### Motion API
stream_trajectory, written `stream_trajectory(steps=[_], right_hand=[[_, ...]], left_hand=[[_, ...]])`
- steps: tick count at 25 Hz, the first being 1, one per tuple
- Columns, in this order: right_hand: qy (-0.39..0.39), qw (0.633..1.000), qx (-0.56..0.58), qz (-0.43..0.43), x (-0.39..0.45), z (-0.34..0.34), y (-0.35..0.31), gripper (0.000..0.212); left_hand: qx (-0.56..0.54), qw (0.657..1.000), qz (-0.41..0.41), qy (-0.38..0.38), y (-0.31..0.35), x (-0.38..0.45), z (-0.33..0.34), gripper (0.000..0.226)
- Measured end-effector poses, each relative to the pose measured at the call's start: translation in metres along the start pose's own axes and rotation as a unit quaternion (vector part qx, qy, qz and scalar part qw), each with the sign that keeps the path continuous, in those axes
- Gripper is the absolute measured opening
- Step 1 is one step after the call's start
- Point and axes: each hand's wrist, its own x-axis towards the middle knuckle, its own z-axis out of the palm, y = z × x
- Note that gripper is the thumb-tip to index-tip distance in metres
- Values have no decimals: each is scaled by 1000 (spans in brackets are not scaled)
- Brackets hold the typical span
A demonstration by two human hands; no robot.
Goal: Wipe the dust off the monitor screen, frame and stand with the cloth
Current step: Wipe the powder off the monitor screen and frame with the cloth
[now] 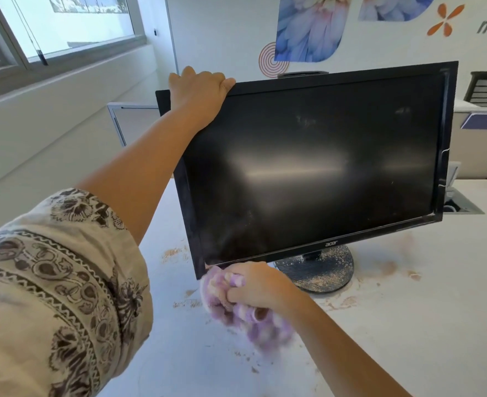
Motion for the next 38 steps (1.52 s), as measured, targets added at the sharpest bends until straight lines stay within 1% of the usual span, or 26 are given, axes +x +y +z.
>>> stream_trajectory(steps=[2, 5, 6, 7, 9, 10, 13, 15, 16, 18, 20, 21, 23, 24, 25, 27, 28, 29, 30, 32, 33, 34, 35, 36, 37, 38], right_hand=[[64, 998, -13, -5, -11, -13, 0, 20], [207, 973, 75, -68, -12, -20, -6, 40], [210, 971, 73, -84, -9, -16, -8, 45], [179, 978, 61, -87, -5, -9, -8, 47], [60, 996, 25, -62, 2, 5, -1, 43], [40, 997, 14, -60, 3, 8, 4, 41], [104, 990, 46, -79, -4, 2, 16, 51], [114, 987, 34, -104, -13, -6, 24, 57], [109, 987, 10, -120, -17, -10, 28, 58], [127, 978, -47, -158, -29, -17, 34, 56], [189, 958, -85, -201, -37, -21, 36, 55], [217, 948, -87, -216, -41, -21, 34, 54], [264, 931, -74, -240, -43, -18, 26, 55], [278, 923, -71, -255, -43, -16, 20, 55], [285, 915, -82, -273, -42, -13, 13, 55], [296, 887, -147, -322, -39, -3, 5, 57], [288, 878, -173, -341, -37, 2, 5, 56], [263, 883, -175, -348, -37, 8, 7, 55], [228, 896, -155, -349, -38, 13, 9, 53], [171, 925, -36, -338, -43, 19, 17, 49], [176, 930, 44, -321, -43, 20, 22, 47], [209, 930, 122, -278, -42, 19, 26, 42], [250, 927, 193, -202, -41, 18, 32, 34], [260, 924, 261, -103, -40, 15, 37, 26], [217, 919, 329, -10, -38, 14, 41, 26], [136, 909, 391, 52, -38, 15, 45, 37]], left_hand=[[2, 1000, -2, 1, -1, 0, 0, 49], [17, 1000, 9, 9, 8, 3, -3, 50], [21, 1000, 12, 10, 11, 4, -5, 50], [22, 1000, 11, 8, 11, 4, -6, 51], [15, 1000, 2, 5, 8, 1, -5, 52], [11, 1000, -3, 2, 5, -1, -4, 52], [-11, 999, -5, -39, 0, -5, -12, 49], [-35, 998, 10, -58, 4, -7, -23, 45], [-57, 998, 18, -38, 6, -11, -28, 42], [-135, 987, 19, 80, 11, -40, -33, 42], [-275, 940, 13, 199, 21, -97, -33, 49], [-339, 918, 3, 207, 29, -131, -28, 52], [-434, 890, -63, 126, 46, -199, -11, 55], [-474, 870, -127, 52, 52, -228, -1, 54], [-512, 833, -205, -43, 55, -252, 8, 56], [-592, 710, -320, -209, 51, -284, 17, 67], [-632, 651, -344, -243, 45, -296, 21, 65], [-662, 612, -357, -244, 39, -304, 22, 57], [-679, 591, -373, -222, 35, -312, 23, 46], [-687, 567, -427, -158, 28, -326, 27, 26], [-687, 557, -448, -132, 25, -333, 29, 21], [-690, 550, -458, -111, 22, -338, 31, 20], [-694, 545, -461, -93, 19, -343, 31, 19], [-697, 542, -463, -75, 17, -347, 30, 19], [-701, 540, -462, -60, 16, -351, 30, 19], [-705, 538, -460, -46, 17, -355, 31, 18]])
